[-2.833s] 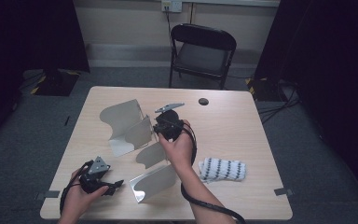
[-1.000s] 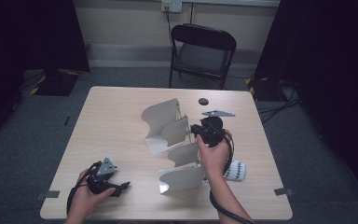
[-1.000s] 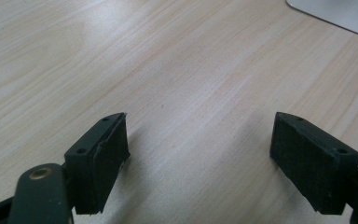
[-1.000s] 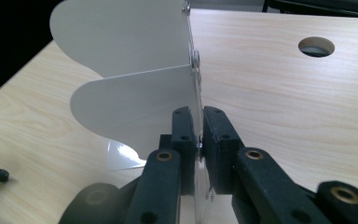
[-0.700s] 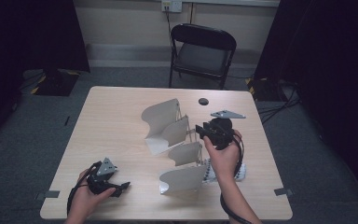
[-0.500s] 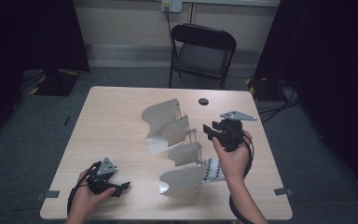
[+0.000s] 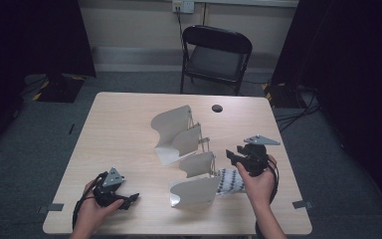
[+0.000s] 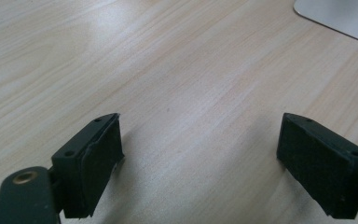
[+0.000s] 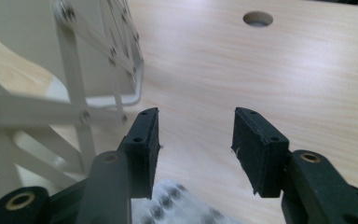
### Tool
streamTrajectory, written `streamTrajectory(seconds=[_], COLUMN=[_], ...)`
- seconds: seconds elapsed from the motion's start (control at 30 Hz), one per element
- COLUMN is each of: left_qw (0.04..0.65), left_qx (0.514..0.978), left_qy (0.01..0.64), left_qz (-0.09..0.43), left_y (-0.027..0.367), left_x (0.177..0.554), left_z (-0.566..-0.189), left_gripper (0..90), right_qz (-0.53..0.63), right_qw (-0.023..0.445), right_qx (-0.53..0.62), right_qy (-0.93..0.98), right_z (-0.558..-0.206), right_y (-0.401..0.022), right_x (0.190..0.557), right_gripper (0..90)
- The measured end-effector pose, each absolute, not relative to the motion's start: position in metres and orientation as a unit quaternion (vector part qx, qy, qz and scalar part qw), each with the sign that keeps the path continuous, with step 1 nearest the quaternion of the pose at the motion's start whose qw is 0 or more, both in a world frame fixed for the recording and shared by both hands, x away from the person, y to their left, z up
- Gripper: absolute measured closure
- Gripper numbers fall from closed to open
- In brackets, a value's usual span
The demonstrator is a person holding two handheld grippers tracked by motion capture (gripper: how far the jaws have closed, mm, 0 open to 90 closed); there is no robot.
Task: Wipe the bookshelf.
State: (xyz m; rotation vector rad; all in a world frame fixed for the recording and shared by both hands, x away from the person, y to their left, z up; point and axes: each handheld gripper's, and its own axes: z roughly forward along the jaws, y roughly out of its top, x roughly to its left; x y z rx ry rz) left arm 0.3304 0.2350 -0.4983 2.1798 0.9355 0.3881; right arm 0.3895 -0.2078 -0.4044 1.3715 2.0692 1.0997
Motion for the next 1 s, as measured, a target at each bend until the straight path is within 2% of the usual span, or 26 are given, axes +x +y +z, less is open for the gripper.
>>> streamTrajectory(seconds=[0.1,0.5,0.7,1.0], left_qw=[0.361,0.364,0.363,0.364], left_qx=[0.845,0.841,0.841,0.84], left_qy=[0.364,0.368,0.369,0.37], left_qz=[0.154,0.156,0.156,0.158], left_y=[0.235,0.231,0.229,0.228], left_x=[0.331,0.335,0.337,0.337], left_z=[-0.499,-0.501,-0.501,-0.501], left_gripper=[12.1,8.2,6.8,6.6], right_qz=[0.388,0.353,0.344,0.349], right_qw=[0.205,0.194,0.193,0.186], right_qx=[0.495,0.499,0.493,0.489], right_qy=[0.75,0.767,0.776,0.777], right_z=[-0.425,-0.469,-0.484,-0.486], right_y=[-0.214,-0.225,-0.226,-0.226], right_x=[0.385,0.376,0.367,0.351], right_gripper=[49.9,48.7,47.9,47.3])
